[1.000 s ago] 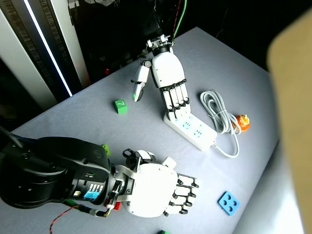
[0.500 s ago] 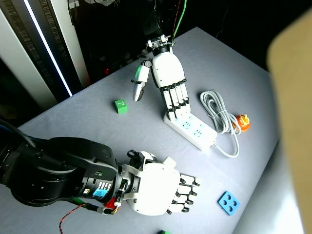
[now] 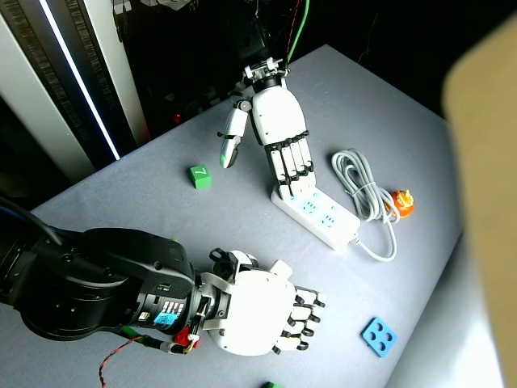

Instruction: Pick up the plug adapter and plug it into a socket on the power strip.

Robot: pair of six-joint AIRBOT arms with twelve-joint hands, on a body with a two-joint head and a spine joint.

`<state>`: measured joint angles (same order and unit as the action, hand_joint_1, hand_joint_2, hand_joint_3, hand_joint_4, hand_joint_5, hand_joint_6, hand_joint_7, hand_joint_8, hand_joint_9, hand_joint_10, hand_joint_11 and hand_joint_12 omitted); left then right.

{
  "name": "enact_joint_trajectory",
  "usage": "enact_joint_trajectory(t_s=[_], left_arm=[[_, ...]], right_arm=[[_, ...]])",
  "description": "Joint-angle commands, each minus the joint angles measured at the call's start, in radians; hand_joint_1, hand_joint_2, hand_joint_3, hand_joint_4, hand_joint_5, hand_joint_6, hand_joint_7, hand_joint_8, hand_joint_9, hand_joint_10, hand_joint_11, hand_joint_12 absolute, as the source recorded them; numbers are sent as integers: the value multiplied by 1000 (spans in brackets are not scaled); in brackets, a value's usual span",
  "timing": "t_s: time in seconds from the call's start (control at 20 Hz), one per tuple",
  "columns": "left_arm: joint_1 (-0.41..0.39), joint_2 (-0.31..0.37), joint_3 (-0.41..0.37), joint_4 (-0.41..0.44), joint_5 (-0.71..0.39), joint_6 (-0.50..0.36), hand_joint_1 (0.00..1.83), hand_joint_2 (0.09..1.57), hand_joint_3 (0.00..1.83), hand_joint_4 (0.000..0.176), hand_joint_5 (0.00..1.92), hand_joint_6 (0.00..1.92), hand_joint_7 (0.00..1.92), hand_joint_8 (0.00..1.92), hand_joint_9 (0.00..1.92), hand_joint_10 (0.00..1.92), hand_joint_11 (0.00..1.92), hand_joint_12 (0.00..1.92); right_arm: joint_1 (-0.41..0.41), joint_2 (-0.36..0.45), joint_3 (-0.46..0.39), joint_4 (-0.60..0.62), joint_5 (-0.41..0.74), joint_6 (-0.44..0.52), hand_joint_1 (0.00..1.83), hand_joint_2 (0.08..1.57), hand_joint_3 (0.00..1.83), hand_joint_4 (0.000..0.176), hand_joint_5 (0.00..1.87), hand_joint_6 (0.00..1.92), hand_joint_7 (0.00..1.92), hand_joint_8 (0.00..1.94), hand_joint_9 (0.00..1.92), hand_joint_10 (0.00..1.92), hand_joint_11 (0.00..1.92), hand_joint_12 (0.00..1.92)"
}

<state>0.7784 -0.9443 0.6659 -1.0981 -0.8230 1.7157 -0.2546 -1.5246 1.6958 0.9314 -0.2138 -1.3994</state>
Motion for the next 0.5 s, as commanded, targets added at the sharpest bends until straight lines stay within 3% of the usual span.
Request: enact_joint_trajectory(t_s=[0.0, 0.45], left_arm=[[2, 3, 5, 20, -38, -3, 0, 1115, 0, 0, 32, 0, 0, 0, 0, 0, 0, 0], [-6, 3, 5, 20, -38, -2, 0, 1125, 4, 0, 21, 1, 1, 0, 0, 0, 2, 0]], right_arm=[[4, 6, 4, 20, 58, 7, 1111, 1061, 2, 0, 146, 1, 136, 1, 114, 2, 0, 463], [6, 6, 4, 11, 59, 5, 1124, 1036, 0, 0, 175, 6, 164, 6, 135, 5, 0, 512]])
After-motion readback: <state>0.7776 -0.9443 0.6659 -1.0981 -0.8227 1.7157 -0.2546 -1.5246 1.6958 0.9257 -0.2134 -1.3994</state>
